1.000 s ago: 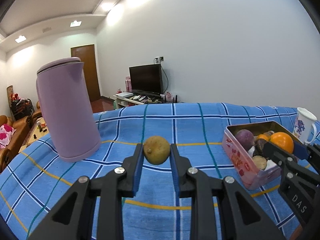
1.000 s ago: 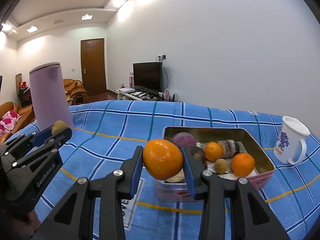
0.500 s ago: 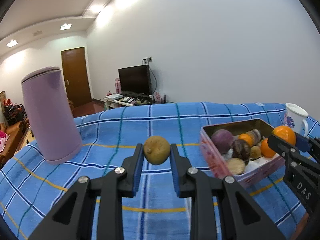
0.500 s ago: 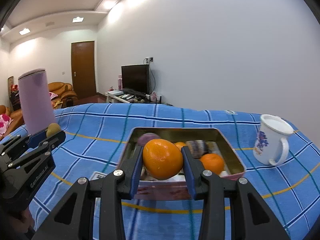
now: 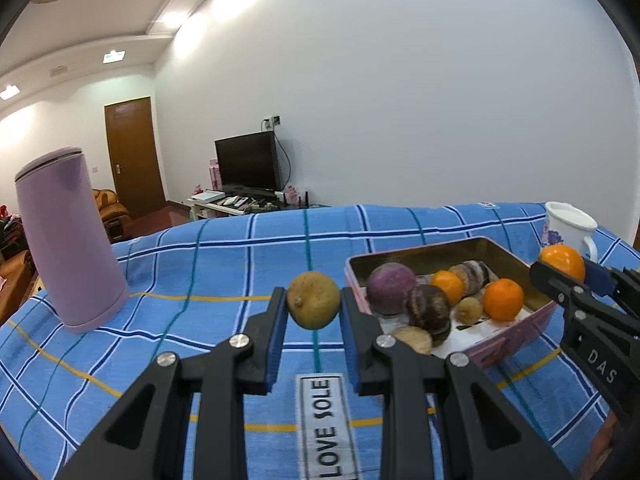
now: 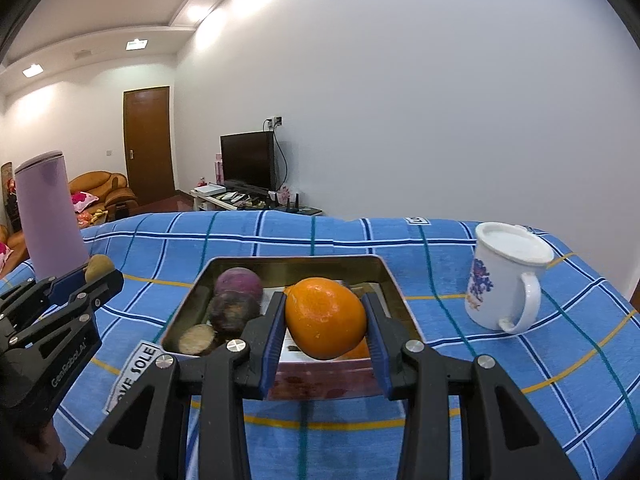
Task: Organize fruits
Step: 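Carry the orange and the small fruit over to the pink tin, then lower the orange into the tin with the right tool while the left tool lowers the small fruit, opening both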
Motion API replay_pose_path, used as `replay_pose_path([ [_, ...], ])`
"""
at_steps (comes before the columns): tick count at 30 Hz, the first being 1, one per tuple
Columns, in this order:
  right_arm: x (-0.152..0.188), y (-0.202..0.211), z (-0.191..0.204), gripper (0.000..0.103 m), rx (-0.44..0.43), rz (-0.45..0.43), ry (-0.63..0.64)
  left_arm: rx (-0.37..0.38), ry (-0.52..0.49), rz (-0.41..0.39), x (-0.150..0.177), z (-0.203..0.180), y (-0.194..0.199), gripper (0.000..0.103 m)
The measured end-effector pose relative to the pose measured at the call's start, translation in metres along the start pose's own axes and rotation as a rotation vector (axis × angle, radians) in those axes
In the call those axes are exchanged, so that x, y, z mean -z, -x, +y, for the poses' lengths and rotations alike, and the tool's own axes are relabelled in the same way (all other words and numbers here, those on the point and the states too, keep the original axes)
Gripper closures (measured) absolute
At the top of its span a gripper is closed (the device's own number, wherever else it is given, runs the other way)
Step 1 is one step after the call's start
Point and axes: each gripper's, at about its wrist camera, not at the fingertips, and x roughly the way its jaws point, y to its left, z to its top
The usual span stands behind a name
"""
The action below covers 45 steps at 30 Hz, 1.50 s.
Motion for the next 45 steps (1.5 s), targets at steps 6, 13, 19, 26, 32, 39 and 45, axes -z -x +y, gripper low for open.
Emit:
replay_pose_path([
  [6, 0.0, -0.001, -0.012, 0.063, 0.018, 0.001, 0.0, 0.037, 0.008, 0.011, -0.002, -0.014, -0.003, 0.076],
  [13, -0.001, -0.004, -0.027, 0.063, 0.058, -0.002, -0.016, 0.08, -0.008, 0.002, -0.009, -0.034, -0.005, 0.076],
  [19, -0.004, -0.013, -0.035, 0.063, 0.096, 0.007, -0.023, 0.133, -0.014, 0.007, -0.02, -0.057, -0.015, 0.076],
  [26, -0.01, -0.032, -0.034, 0.063, 0.107, 0.025, -0.003, 0.157, -0.007, 0.039, -0.026, -0.078, -0.035, 0.076],
  [32, -0.015, -0.055, -0.041, 0.063, 0.085, 0.063, -0.017, 0.147, 0.013, 0.084, -0.026, -0.081, -0.056, 0.076],
  [39, -0.021, -0.081, -0.039, 0.063, 0.004, 0.113, -0.018, 0.144, 0.028, 0.115, -0.027, -0.08, -0.069, 0.076],
  [45, -0.022, -0.097, -0.034, 0.063, -0.049, 0.179, -0.008, 0.146, 0.049, 0.156, -0.027, -0.077, -0.079, 0.076],
])
